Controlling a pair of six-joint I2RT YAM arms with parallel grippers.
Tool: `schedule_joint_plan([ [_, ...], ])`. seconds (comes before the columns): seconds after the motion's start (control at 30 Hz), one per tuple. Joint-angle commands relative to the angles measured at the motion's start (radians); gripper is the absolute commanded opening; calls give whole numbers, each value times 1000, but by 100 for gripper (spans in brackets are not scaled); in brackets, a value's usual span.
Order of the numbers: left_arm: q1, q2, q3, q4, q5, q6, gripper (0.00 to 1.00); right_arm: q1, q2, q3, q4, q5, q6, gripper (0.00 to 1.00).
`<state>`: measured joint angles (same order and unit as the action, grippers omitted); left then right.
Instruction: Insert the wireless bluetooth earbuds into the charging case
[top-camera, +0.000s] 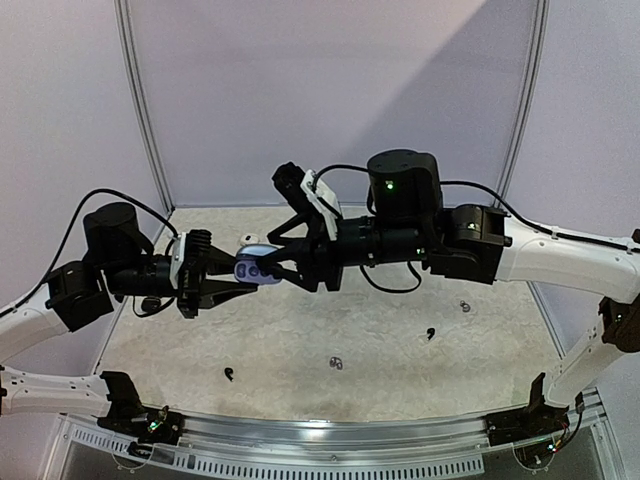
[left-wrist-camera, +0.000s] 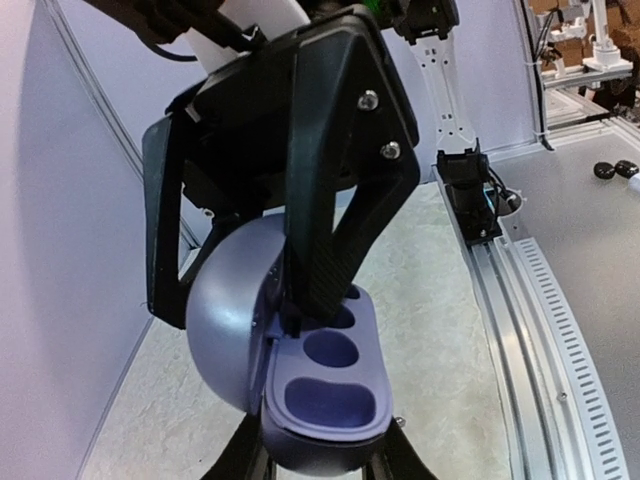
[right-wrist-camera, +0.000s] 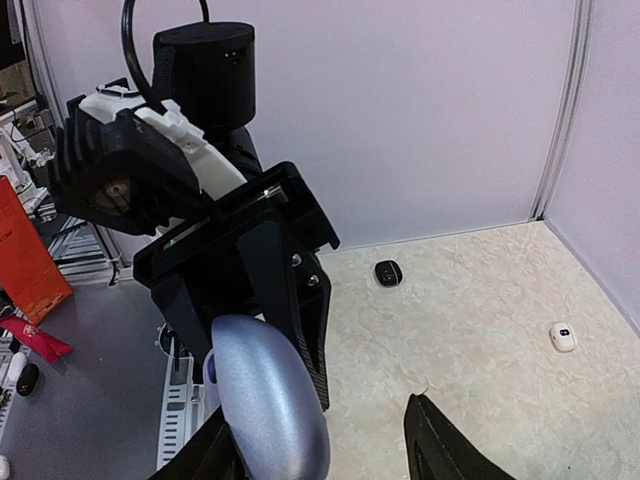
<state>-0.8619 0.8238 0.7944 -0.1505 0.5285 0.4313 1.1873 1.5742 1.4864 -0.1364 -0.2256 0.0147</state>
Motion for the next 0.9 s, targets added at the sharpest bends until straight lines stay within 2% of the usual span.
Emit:
schedule_joint_plan([
  [0.0,-13,-14,-51,55,35,-135,0,-54,27,45,-35,-6,49,56],
  [0.2,36,-18,-170,267,64,-469,0,-75,71,143,-84,-124,72,67],
  [0.5,54,-3,-261,388,32,-587,0,-158,131,283,-101,-277,130,76],
  [0.63,55,9,-297,435,7,-604,0,-276,124,328,-264,-158,233,77],
  [0.77,55,19,-310,460,-1,-594,0,-449,104,306,-581,73,332,73],
  [0.87,60,28,-312,462,-10,-575,0,-597,104,238,-760,122,353,67],
])
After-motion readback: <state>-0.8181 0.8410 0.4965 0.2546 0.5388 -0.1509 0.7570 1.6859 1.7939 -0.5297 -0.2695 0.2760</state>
